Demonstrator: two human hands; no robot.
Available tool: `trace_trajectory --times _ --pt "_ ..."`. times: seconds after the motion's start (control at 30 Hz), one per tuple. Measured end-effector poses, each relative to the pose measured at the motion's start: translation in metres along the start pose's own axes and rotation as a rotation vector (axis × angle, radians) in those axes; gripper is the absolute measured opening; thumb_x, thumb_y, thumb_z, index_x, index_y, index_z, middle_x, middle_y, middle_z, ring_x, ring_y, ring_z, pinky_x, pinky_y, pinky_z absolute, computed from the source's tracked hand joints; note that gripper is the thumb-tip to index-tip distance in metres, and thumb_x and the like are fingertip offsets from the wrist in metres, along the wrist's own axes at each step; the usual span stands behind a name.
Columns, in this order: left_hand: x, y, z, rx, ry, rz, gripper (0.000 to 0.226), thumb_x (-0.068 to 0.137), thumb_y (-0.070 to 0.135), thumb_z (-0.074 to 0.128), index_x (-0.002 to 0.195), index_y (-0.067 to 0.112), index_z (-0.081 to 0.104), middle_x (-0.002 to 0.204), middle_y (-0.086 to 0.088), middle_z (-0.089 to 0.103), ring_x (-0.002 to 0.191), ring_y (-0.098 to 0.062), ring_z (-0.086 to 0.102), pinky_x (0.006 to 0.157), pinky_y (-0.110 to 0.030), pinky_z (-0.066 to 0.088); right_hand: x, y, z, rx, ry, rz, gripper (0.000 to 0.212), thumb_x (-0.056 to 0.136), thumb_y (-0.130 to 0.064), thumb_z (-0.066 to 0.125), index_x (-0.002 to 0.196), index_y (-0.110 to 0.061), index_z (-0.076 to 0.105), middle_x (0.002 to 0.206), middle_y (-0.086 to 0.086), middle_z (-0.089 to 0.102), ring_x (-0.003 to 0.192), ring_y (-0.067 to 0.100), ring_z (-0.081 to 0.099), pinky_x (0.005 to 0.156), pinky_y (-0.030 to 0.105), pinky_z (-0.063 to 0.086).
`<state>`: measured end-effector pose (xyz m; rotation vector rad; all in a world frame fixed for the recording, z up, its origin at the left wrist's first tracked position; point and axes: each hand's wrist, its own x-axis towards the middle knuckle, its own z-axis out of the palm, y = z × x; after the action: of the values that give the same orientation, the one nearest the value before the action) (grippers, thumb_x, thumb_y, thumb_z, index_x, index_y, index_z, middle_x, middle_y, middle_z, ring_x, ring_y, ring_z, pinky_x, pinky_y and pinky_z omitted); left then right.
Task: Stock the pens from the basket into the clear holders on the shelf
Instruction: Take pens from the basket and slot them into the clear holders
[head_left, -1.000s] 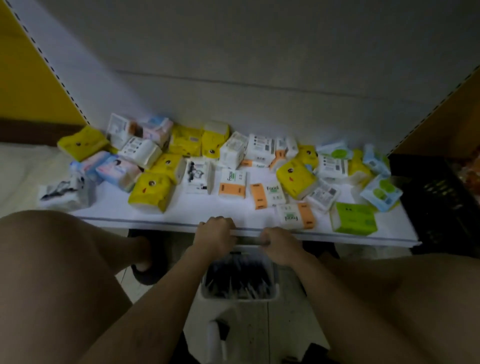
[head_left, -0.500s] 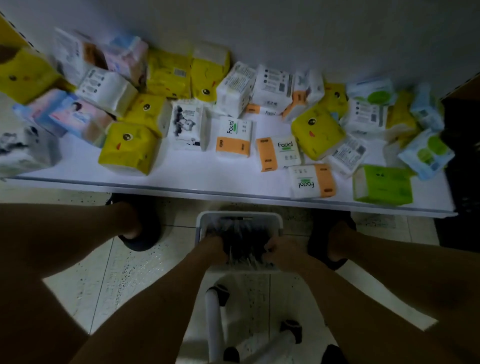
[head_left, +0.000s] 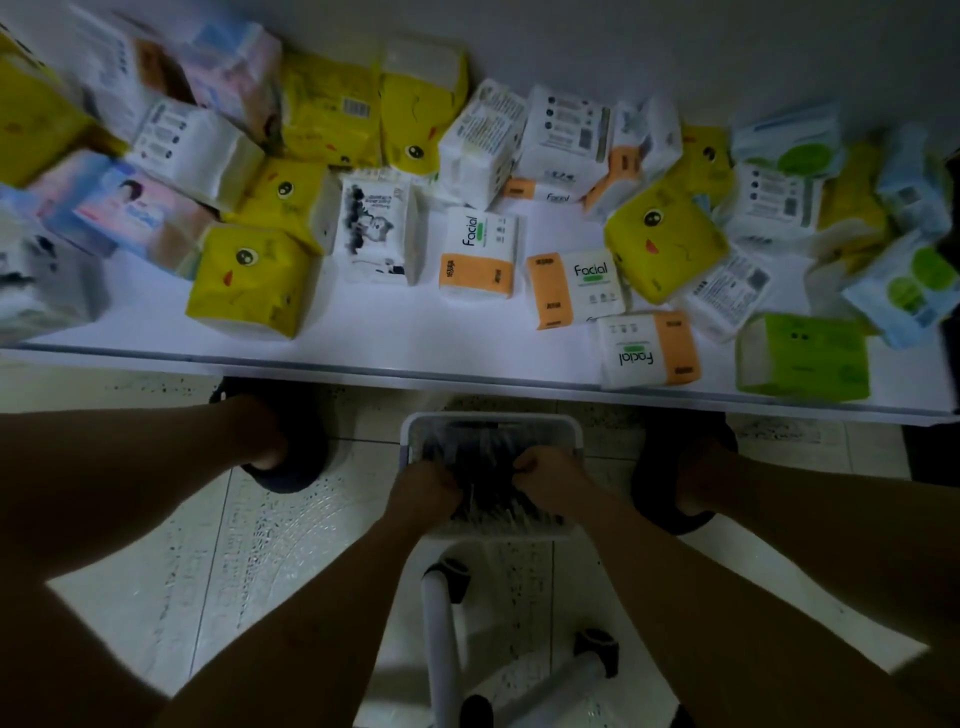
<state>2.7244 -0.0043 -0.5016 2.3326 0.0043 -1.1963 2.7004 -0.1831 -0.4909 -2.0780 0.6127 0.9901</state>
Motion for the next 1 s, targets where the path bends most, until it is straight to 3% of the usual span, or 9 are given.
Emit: trace_trajectory --times 0.07,0.2,0.37,0.47,0.63,0.73,0.87,0.93,1.0 --pt "-0.01 0.003 -0.007 -0.104 0.079 -0.037 0.015 0.088 0.01 0.061 0.091 0.0 0.071 0.089 -0.015 0.07 0.081 -0.029 0.068 0.078 -0.033 0.057 0.012 -0.008 0.01 0.272 -0.019 0.083 0.028 0.095 -0.011 0.055 0.117 0.005 0.061 0.109 0.021 0.064 0.085 0.025 0.059 0.075 0.035 0.054" --pt "-0.023 0.006 -0.016 -0.291 0.162 -0.076 0.015 0.089 0.005 0.058 0.101 0.012 0.064 0.099 -0.011 0.067 0.087 -0.028 0.068 0.079 -0.04 0.058 0.03 -0.034 0.019 0.903 -0.028 0.235 0.02 0.098 -0.004 0.045 0.113 -0.001 0.058 0.109 0.015 0.062 0.092 0.024 0.062 0.074 0.032 0.055" --pt "-0.031 0.005 -0.025 -0.43 0.115 -0.116 0.032 0.088 0.002 0.057 0.117 0.015 0.052 0.105 -0.014 0.065 0.087 -0.027 0.066 0.062 -0.03 0.055 0.05 -0.031 0.015 1.378 -0.007 0.413 0.031 0.098 0.0 0.031 0.071 -0.011 0.042 0.066 0.009 0.039 0.057 0.019 0.039 0.098 0.04 0.048" --pt "-0.034 0.006 -0.028 -0.431 0.079 -0.11 0.033 0.089 0.0 0.056 0.118 0.015 0.053 0.106 -0.012 0.065 0.079 -0.017 0.065 0.051 -0.017 0.047 0.058 -0.029 0.016 1.452 0.053 0.45 0.028 0.096 -0.001 0.031 0.073 -0.009 0.044 0.072 0.012 0.041 0.06 0.021 0.041 0.077 0.036 0.053" --pt "-0.038 0.004 -0.03 -0.397 0.092 -0.106 0.032 0.091 0.004 0.055 0.122 0.013 0.054 0.107 -0.01 0.065 0.079 -0.013 0.063 0.049 -0.013 0.042 0.062 -0.031 0.015 1.544 0.025 0.486 0.018 0.098 -0.008 0.039 0.094 -0.001 0.055 0.094 0.017 0.056 0.08 0.029 0.054 0.063 0.037 0.055" --pt "-0.038 0.003 -0.035 -0.391 0.114 -0.105 0.031 0.093 0.005 0.053 0.122 0.015 0.056 0.108 -0.009 0.065 0.086 -0.018 0.064 0.052 -0.015 0.043 0.065 -0.029 0.014 1.567 0.034 0.48 0.019 0.098 -0.004 0.041 0.108 0.006 0.054 0.093 0.017 0.055 0.082 0.029 0.055 0.074 0.035 0.053" --pt "-0.041 0.001 -0.04 -0.408 0.125 -0.119 0.029 0.094 0.007 0.053 0.121 0.016 0.057 0.111 -0.008 0.065 0.087 -0.018 0.065 0.05 -0.014 0.042 0.068 -0.03 0.013 1.598 0.057 0.555 0.031 0.098 -0.005 0.036 0.126 0.001 0.047 0.118 0.019 0.05 0.12 0.036 0.05 0.095 0.041 0.049" --pt "-0.042 -0.001 -0.041 -0.406 0.131 -0.128 0.027 0.093 0.007 0.054 0.118 0.017 0.057 0.11 -0.008 0.065 0.089 -0.019 0.065 0.054 -0.015 0.043 0.071 -0.033 0.012 1.632 0.022 0.57 0.026 0.099 -0.006 0.034 0.118 -0.001 0.051 0.108 0.017 0.054 0.108 0.033 0.056 0.095 0.037 0.049" --pt "-0.042 -0.002 -0.04 -0.413 0.139 -0.138 0.026 0.093 0.006 0.053 0.117 0.017 0.057 0.108 -0.008 0.065 0.088 -0.019 0.065 0.055 -0.016 0.043 0.071 -0.032 0.016 1.654 -0.016 0.579 0.02 0.101 -0.009 0.037 0.098 0.0 0.054 0.092 0.015 0.054 0.081 0.029 0.055 0.073 0.032 0.057"
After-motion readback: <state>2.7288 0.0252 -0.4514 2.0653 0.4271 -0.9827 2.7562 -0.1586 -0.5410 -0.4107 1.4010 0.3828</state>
